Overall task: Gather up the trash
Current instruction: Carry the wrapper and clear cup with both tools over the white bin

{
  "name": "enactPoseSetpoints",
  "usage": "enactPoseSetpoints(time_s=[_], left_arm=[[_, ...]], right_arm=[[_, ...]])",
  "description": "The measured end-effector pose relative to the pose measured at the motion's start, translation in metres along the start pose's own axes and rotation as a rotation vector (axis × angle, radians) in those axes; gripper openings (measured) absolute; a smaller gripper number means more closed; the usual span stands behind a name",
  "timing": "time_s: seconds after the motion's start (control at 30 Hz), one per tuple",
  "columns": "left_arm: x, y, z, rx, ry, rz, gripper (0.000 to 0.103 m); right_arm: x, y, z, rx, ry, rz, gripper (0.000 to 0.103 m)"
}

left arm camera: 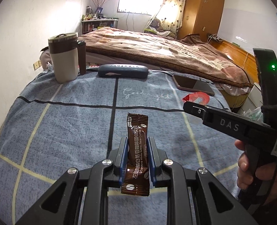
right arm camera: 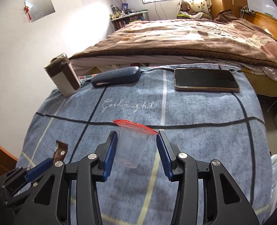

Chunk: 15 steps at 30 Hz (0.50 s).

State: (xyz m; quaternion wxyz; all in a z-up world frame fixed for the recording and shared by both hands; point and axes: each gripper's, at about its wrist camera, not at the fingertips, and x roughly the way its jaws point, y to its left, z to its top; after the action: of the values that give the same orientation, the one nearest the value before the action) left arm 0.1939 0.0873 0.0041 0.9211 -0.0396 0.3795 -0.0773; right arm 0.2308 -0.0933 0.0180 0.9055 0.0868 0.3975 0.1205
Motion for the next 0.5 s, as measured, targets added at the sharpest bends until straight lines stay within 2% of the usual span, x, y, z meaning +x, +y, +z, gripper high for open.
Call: enactPoseSetpoints(time_s=[0.5], left_arm=[[-0.035,-0.055,-0.009,0.059,-0.056,-0.046,0.021]], right_arm=[[-0.068,-0.035,-0.024,0.033,-0.094,-0.008,0.045]])
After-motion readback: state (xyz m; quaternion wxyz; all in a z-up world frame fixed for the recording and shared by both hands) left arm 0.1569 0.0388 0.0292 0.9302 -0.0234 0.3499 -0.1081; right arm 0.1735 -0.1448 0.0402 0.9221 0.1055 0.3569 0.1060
